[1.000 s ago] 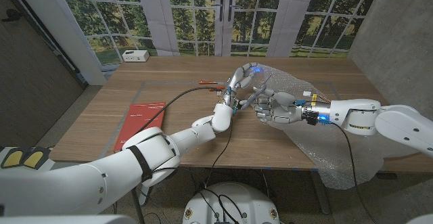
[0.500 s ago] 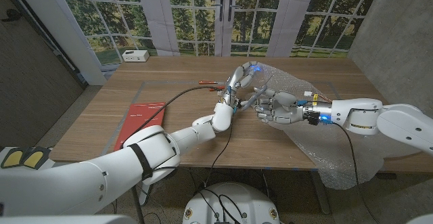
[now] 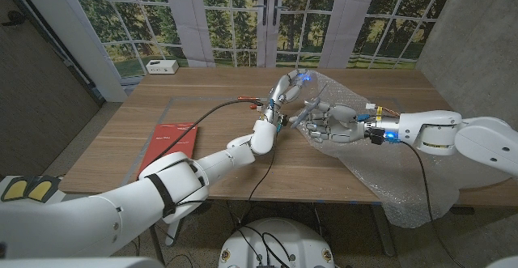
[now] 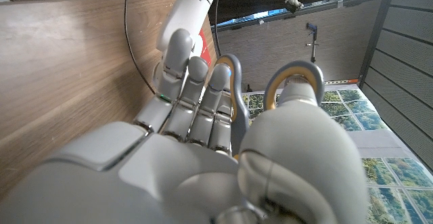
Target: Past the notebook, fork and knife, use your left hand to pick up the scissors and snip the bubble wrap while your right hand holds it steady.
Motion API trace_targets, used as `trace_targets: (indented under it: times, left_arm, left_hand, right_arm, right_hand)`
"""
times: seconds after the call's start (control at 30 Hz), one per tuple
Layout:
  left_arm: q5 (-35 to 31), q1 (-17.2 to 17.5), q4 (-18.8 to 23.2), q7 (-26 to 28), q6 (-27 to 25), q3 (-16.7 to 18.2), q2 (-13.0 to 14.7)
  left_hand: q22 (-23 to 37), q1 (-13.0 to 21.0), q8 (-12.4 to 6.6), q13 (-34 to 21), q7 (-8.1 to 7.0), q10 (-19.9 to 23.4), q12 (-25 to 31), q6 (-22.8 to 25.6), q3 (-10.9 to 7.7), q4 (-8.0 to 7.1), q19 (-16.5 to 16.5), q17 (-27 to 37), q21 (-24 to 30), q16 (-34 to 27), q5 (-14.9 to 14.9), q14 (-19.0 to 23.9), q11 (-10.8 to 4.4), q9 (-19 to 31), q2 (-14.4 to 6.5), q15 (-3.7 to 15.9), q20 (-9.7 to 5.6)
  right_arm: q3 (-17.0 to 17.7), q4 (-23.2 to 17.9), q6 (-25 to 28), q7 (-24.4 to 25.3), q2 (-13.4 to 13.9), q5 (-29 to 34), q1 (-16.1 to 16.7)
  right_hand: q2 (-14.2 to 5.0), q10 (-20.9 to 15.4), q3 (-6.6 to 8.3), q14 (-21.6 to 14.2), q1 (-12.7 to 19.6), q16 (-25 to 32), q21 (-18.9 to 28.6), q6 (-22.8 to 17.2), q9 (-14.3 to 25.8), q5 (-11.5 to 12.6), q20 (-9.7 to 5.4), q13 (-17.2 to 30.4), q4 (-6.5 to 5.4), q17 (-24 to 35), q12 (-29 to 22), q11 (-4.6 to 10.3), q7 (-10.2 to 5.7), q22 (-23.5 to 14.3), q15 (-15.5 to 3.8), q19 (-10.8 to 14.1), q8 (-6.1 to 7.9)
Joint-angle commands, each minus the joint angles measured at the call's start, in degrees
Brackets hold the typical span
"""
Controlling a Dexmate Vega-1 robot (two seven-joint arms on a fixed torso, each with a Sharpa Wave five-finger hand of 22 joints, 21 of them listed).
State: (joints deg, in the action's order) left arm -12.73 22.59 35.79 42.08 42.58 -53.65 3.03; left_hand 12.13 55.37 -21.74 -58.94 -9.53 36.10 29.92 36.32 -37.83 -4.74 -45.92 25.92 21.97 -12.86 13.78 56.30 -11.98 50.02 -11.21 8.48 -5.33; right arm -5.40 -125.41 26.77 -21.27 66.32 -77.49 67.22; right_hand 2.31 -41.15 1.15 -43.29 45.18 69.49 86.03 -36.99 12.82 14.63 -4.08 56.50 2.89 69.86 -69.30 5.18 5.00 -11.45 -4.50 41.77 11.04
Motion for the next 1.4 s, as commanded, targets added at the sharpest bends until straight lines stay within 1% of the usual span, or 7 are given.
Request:
trace_targets:
  times: [0.03, 0.1, 0.23, 0.5, 0.97, 1.2, 1.4]
  left_arm:
    - [-0.51, 0.62, 4.05, -3.90, -3.77, 1.31, 1.83]
    - [-0.37, 0.45, 4.72, -5.42, -4.60, 1.38, 2.19]
    - [-0.61, -0.21, 3.55, -5.53, -4.62, 1.39, 1.70]
    - [-0.51, -1.55, 2.60, -7.91, -4.65, 0.88, 1.36]
    - [-2.68, -0.18, 7.07, -7.37, -5.26, 0.79, 3.09]
    - [-3.38, 0.39, 8.36, -7.23, -5.29, 1.04, 3.71]
    - [-3.42, 0.84, 9.22, -7.26, -5.48, 1.52, 3.95]
  left_hand:
    - [0.08, 0.67, -0.30, 0.25, 0.21, 0.96, 0.36, 0.04, -0.49, 0.21, 0.43, 0.31, 0.50, 0.26, -0.15, -0.10, 0.00, 0.53, -0.30, 4.79, -1.58]
    - [0.06, 0.72, -0.37, 0.29, 0.25, 1.03, 0.40, 0.22, -0.57, 0.26, 0.49, 0.34, 0.54, 0.29, -0.19, -0.12, -0.02, 0.63, -0.31, 4.79, -1.56]
    - [0.01, 0.84, -0.14, 0.53, 0.32, 1.22, 0.39, 0.24, -0.73, 0.37, 0.74, 0.42, 0.56, 0.30, -0.31, -0.06, -0.02, 0.48, -0.36, 4.79, -1.48]
    - [-0.06, 0.99, 0.06, 0.96, 0.44, 1.38, 0.29, 0.74, -0.95, 0.55, 0.96, 0.56, 0.66, 0.29, -0.52, 0.12, -0.03, 0.21, -0.34, 4.81, -1.34]
    - [-0.19, 1.13, 0.42, 1.78, 0.51, 1.60, 0.04, 1.54, -1.15, 0.83, 1.44, 0.72, 0.74, 0.37, -0.86, 0.23, -0.01, -0.28, -0.14, 4.82, -1.13]
    - [-0.26, 1.13, 0.62, 2.14, 0.39, 1.81, -0.03, 1.85, -1.20, 0.93, 1.83, 0.78, 0.70, 0.45, -1.00, 0.20, 0.01, -0.51, -0.07, 4.82, -1.02]
    - [-0.33, 1.11, 0.85, 2.36, 0.27, 2.07, 0.00, 2.19, -1.23, 1.00, 2.03, 0.84, 0.76, 0.53, -1.14, 0.20, 0.01, -0.78, -0.04, 4.82, -0.91]
  right_arm:
    - [-1.21, -0.57, 1.49, 0.36, 0.32, 0.15, -2.16]
    - [-1.17, -0.70, 1.51, 0.58, 0.35, 0.01, -2.04]
    - [-1.35, -0.78, 1.50, 0.58, 0.35, -0.06, -1.97]
    - [-1.33, -0.98, 1.62, 0.89, 0.59, -0.38, -1.79]
    - [-1.16, -1.11, 2.54, -1.21, 2.64, 0.64, -3.19]
    - [-0.61, -1.50, 2.56, -1.56, 3.38, 0.88, -3.22]
    - [0.17, -1.96, 2.65, -1.38, 3.93, 0.86, -3.02]
  right_hand:
    - [-0.60, -0.19, -0.43, -0.43, 0.16, 0.09, -0.01, 0.14, 0.10, 0.14, -4.29, 0.04, 0.01, 0.39, -0.20, 0.22, 0.21, -0.26, -7.72, 0.41, 0.22]
    - [-0.65, -0.06, -0.47, -0.31, 0.19, 0.04, -0.11, 0.19, 0.08, 0.12, -4.34, 0.24, 0.01, 0.32, -0.31, 0.25, 0.20, -0.09, -7.73, 0.45, 0.22]
    - [-0.75, -0.08, -0.53, -0.20, 0.20, -0.24, -0.06, 0.19, 0.05, 0.10, -4.26, 0.19, -0.03, -0.04, -0.33, 0.20, 0.22, -0.14, -7.79, 0.47, 0.23]
    - [-0.69, -0.03, -0.68, -0.42, 0.15, -0.04, -0.11, 0.22, 0.01, 0.05, -4.24, 0.18, -0.05, 0.21, -0.35, 0.17, 0.23, -0.07, -7.75, 0.49, 0.23]
    - [-0.92, -0.08, -0.91, -0.30, 0.21, -0.07, -0.04, 0.26, -0.06, -0.04, -4.18, 0.09, -0.11, 0.22, -0.43, 0.22, 0.31, -0.19, -7.75, 0.45, 0.25]
    - [-1.04, -0.16, -1.02, -0.21, 0.29, -0.24, -0.07, 0.21, -0.10, -0.09, -4.17, -0.24, -0.11, 0.10, -0.32, 0.02, 0.32, -0.15, -7.77, 0.46, 0.28]
    - [-1.14, 0.07, -1.07, -0.22, 0.42, -0.24, -0.18, 0.26, -0.12, -0.12, -4.21, -0.01, -0.08, 0.12, -0.44, 0.30, 0.28, -0.01, -7.77, 0.43, 0.27]
